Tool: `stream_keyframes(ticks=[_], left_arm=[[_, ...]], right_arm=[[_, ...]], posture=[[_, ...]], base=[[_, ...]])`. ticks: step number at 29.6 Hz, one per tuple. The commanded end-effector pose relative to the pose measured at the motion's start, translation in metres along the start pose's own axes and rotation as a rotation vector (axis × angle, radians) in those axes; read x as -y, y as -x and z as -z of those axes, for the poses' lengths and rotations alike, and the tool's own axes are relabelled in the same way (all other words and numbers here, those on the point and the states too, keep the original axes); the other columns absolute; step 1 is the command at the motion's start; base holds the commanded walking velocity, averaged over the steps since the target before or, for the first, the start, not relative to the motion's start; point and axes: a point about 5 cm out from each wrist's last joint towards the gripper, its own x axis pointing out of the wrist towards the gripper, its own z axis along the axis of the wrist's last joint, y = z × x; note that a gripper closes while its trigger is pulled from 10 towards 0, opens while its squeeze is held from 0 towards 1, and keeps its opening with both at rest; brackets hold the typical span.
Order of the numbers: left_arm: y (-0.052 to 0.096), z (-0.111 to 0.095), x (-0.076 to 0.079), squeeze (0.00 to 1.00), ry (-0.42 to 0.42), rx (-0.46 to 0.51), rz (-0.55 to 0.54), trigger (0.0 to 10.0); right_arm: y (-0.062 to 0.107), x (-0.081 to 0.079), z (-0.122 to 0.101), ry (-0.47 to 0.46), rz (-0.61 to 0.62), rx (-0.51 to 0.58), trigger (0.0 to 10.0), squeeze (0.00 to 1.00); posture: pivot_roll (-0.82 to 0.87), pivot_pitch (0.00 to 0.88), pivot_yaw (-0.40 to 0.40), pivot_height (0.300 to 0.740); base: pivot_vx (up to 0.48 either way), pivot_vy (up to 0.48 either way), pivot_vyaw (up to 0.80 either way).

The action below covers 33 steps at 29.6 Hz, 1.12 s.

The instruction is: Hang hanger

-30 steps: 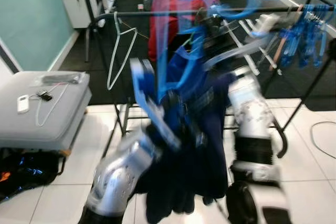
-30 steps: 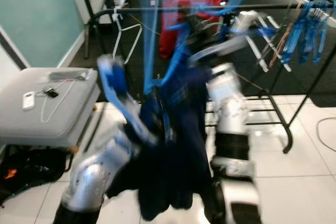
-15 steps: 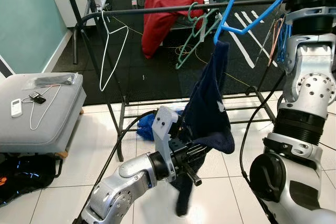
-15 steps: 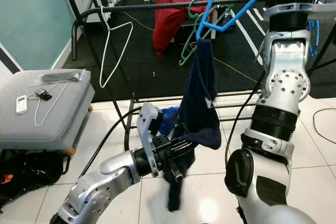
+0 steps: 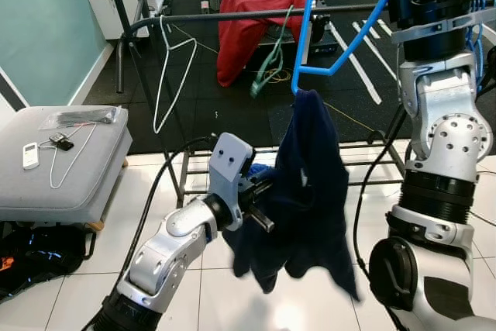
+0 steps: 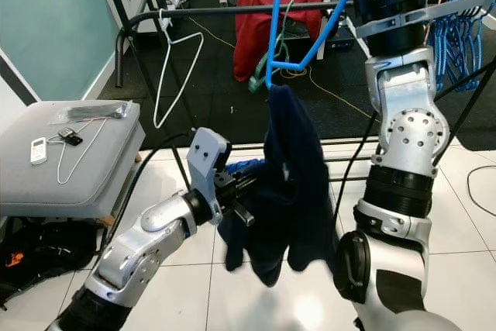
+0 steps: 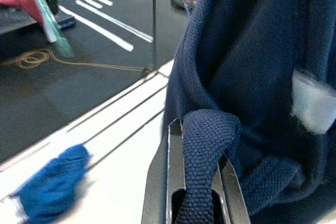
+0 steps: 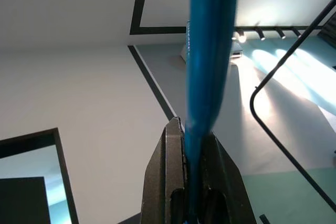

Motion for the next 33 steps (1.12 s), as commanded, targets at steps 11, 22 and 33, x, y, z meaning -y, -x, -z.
stream_keyframes(ticks=[11, 22, 33], left_arm=[[0.006, 0.004, -0.017, 0.59, -0.035, -0.005, -0.050, 10.0], [0.005, 0.004, -0.015, 0.00, -0.017, 0.014, -0.056, 10.0], [0.047, -0.057, -0.054, 0.00, 0.351, 0.484, -0.037, 10.0]], right_arm=[[0.000, -0.019, 0.007, -0.040, -0.123, -0.048, 0.0, 0.00], [0.000, -0.021, 0.016, -0.041, -0.142, -0.095, 0.0, 0.00], [0.001, -0.021, 0.015, -0.016, -0.150, -0.117, 0.0, 0.00]], posture=[[-0.12, 0.103, 0.045, 0.740], [-0.12, 0.101, 0.040, 0.740], [-0.12, 0.091, 0.040, 0.740]], base=[[0.000, 0.000, 0.00], [0.000, 0.000, 0.00], [0.000, 0.000, 0.00]])
